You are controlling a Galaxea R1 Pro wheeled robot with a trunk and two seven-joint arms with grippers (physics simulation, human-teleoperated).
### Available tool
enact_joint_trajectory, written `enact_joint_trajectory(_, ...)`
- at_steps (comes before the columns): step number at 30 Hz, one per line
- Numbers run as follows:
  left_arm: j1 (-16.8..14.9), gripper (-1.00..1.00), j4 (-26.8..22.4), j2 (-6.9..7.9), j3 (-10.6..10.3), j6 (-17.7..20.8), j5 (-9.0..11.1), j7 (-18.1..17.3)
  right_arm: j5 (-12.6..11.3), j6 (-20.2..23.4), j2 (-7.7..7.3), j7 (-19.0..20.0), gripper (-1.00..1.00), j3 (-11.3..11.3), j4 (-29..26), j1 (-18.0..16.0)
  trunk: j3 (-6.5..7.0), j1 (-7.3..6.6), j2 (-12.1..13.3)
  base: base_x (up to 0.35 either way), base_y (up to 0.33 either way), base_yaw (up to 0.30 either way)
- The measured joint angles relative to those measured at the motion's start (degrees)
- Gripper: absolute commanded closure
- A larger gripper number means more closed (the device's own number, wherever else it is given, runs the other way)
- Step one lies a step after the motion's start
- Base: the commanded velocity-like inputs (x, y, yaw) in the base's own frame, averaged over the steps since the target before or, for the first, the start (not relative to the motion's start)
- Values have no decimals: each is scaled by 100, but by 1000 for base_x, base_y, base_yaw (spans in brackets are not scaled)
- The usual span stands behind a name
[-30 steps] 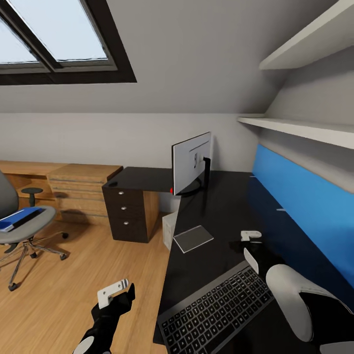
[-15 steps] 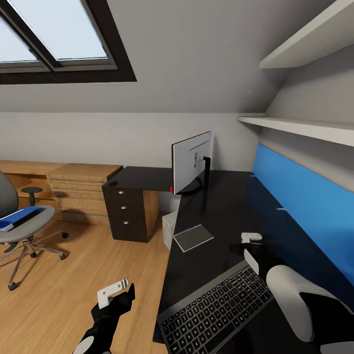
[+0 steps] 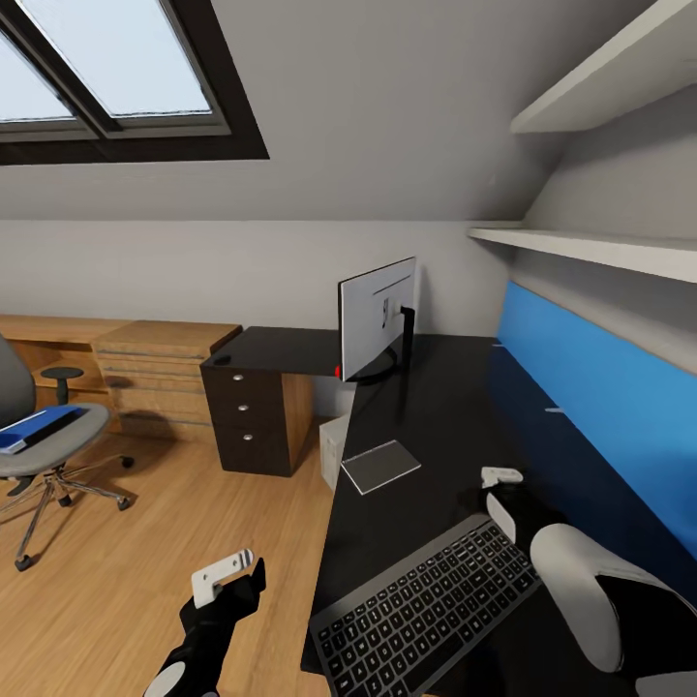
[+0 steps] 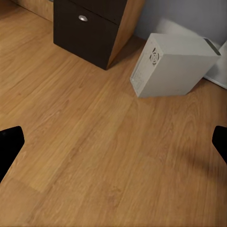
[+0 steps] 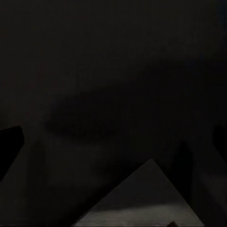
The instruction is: In the bedroom, organize the workspace by keeping the computer under the desk, ensuring the monitor is on the desk, placing the keyboard on the desk next to the monitor, placing the mouse on the desk next to the keyboard, moving the folder from the swivel chair onto the desk next to the mouse, stacking the notebook on top of the folder with the pen on top of the notebook, and positioning the swivel chair next to the desk.
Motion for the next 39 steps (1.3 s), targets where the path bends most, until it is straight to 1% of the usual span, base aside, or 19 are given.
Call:
enact_joint_trajectory(7, 2, -100, 0, 0, -17, -6, 0, 0, -17, 185, -25, -4, -100, -54, 2, 0, 0, 0, 0, 0, 0, 0)
enact_joint_trajectory(9, 1, -100, 0, 0, -19, -7, 0, 19, -21, 248, -72, -6, -100, -68, 2, 0, 0, 0, 0, 0, 0, 0)
enact_joint_trajectory(14, 0, -100, -1, 0, -34, -8, 1, 110, -23, 289, -119, -8, -100, -76, 2, 0, 0, 0, 0, 0, 0, 0)
enact_joint_trajectory(25, 2, -100, 0, 5, -38, 6, 2, 130, -24, 400, -126, -9, -100, -72, 2, 0, 0, 0, 0, 0, 0, 0)
enact_joint_trajectory(39, 1, -100, 0, 21, -7, 20, 2, 128, -31, 410, -126, -13, -100, -71, 5, -2, 2, 0, 0, 0, 0, -1)
